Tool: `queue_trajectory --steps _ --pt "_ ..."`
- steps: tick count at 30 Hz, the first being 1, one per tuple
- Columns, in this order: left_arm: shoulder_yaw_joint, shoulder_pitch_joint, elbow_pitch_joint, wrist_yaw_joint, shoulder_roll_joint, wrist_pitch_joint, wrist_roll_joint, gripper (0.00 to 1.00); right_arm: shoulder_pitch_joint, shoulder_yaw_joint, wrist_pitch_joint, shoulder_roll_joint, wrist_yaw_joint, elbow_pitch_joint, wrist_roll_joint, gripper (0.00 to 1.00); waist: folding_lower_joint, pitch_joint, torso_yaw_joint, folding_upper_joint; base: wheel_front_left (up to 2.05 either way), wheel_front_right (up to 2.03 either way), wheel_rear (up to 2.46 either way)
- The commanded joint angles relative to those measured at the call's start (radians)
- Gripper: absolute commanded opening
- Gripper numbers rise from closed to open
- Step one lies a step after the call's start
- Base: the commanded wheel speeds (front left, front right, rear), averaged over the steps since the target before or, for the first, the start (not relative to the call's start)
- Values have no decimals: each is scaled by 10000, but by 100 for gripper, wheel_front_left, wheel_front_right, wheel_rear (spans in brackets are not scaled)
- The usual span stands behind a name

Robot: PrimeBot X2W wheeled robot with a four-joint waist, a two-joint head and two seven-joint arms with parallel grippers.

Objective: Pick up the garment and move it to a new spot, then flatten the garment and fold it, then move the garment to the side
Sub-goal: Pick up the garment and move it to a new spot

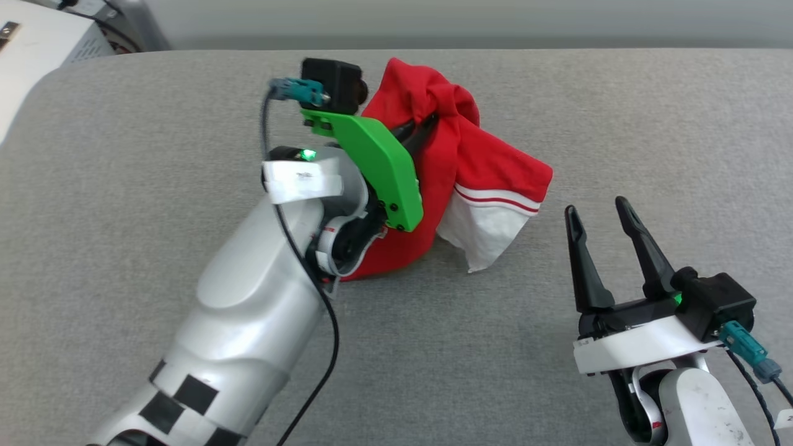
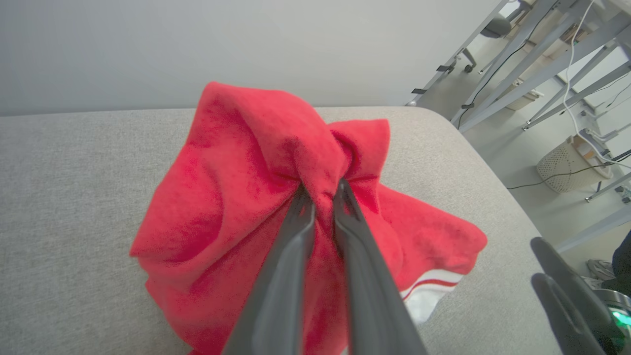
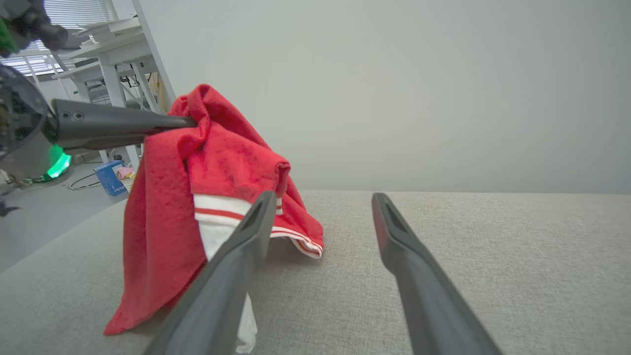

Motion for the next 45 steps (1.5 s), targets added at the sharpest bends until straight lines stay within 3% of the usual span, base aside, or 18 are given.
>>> queue_trajectory --steps 1,3,4,5,6,12,19,24,31,36,39,45 --pt "-92 -185 471 -19 -208 -282 233 0 56 -2 -61 -28 35 -134 158 100 1 201 -424 -1 0 0 0" --pt "-246 -192 1215 -42 -504 -559 249 0 24 145 -61 -28 35 -249 172 100 1 267 -611 -1 0 0 0" --pt "-318 -210 1536 -34 -597 -683 272 15 5 175 -61 -28 35 -306 190 100 1 301 -674 -1 0 0 0" --pt "-475 -247 1930 -23 -681 -818 379 88 -21 185 -61 -28 35 -383 218 100 1 349 -737 -1 0 0 0" --pt "-627 -275 2240 -37 -735 -871 458 100 -41 184 -61 -28 35 -429 240 100 1 380 -770 -1 0 0 0" --pt "-1094 -575 3320 -539 -914 -1881 559 100 -50 108 -61 -28 35 -482 222 100 1 385 -667 -1 0 0 0" --pt "-1188 -1142 3447 -1023 -934 -3494 697 100 172 -140 -61 -28 35 -241 -9 100 1 -219 129 -1 0 0 0" --pt "-1212 -1113 3235 -1162 -318 -4658 1164 100 403 -433 -61 -28 35 -104 -165 100 1 -831 762 -1 0 0 0" --pt "-515 590 2262 -619 1122 -5617 1793 100 812 -923 -61 -28 35 -71 -238 100 1 -1516 1281 -1 0 0 0" --pt "885 2905 -147 121 1973 -5642 2959 100 1118 -1128 -61 -28 35 -140 -381 100 1 -1752 1393 -1 0 0 0" --pt "1611 4564 -1534 380 2037 -5643 3756 100 1222 -1153 -61 -28 35 -135 -442 100 1 -1837 1383 -1 0 0 0" --pt "2916 7106 -3128 391 1282 -5645 4865 100 1499 -1265 -61 -28 35 -131 -437 100 1 -2093 1420 -1 0 0 0"
